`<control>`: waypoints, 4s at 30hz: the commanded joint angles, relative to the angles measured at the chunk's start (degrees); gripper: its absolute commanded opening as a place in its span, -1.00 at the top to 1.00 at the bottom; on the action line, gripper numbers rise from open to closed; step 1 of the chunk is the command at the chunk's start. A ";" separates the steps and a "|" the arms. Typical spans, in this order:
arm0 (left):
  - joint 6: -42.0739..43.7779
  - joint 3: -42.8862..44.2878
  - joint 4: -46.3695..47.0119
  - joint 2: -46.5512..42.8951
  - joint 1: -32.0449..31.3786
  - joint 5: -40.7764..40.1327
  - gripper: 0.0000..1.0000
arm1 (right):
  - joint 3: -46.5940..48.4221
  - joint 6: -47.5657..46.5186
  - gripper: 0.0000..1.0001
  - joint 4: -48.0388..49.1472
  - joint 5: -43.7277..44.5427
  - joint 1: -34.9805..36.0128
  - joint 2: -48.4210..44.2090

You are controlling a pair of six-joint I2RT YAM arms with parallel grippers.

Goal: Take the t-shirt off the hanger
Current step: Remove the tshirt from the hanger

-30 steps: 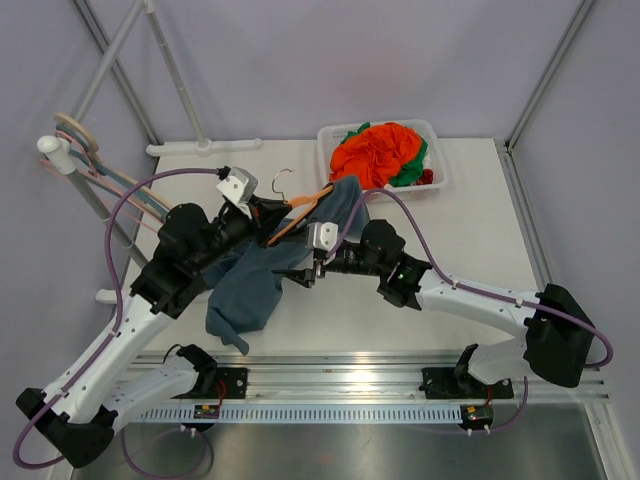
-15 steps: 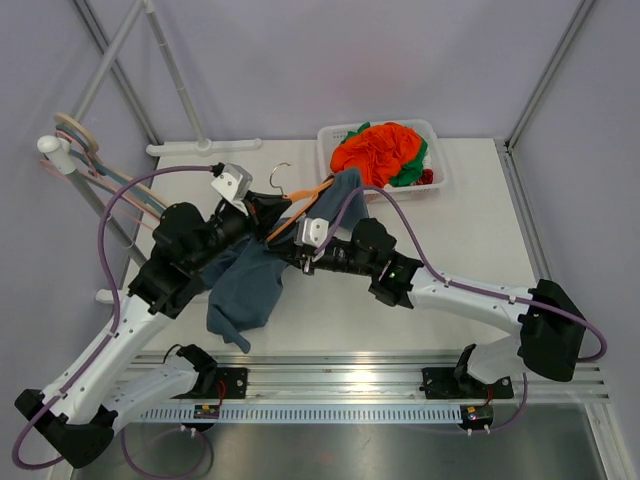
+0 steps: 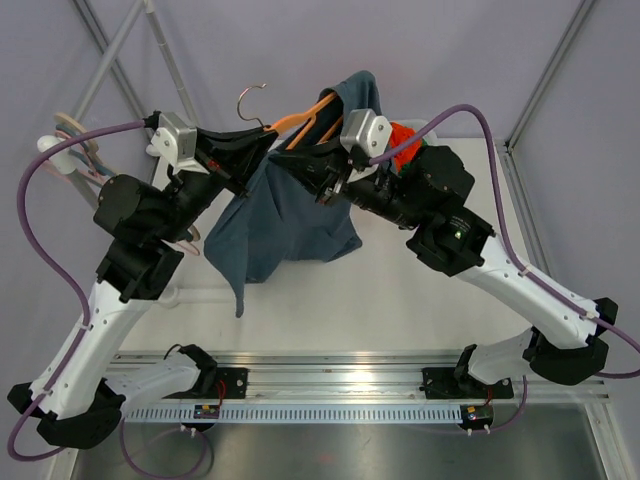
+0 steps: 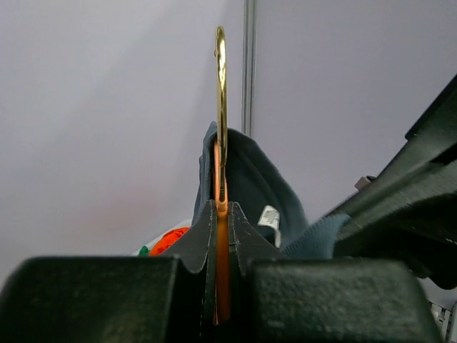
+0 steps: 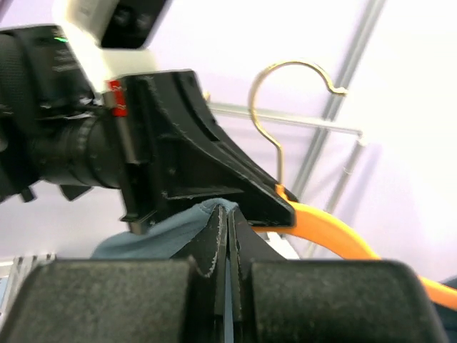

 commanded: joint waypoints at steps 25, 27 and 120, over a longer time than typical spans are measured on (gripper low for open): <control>3.47 -23.50 -9.18 -8.88 -0.06 4.88 1.00 | -31.94 11.42 0.00 -2.25 19.45 -9.47 -8.84; 4.52 -24.21 -9.00 -7.39 -0.06 4.08 1.00 | -31.68 12.12 -0.06 -3.74 20.42 -10.09 -8.93; 0.75 -24.65 9.46 -13.97 0.02 -9.99 1.00 | -58.40 33.57 -0.99 57.77 -45.49 -33.03 4.33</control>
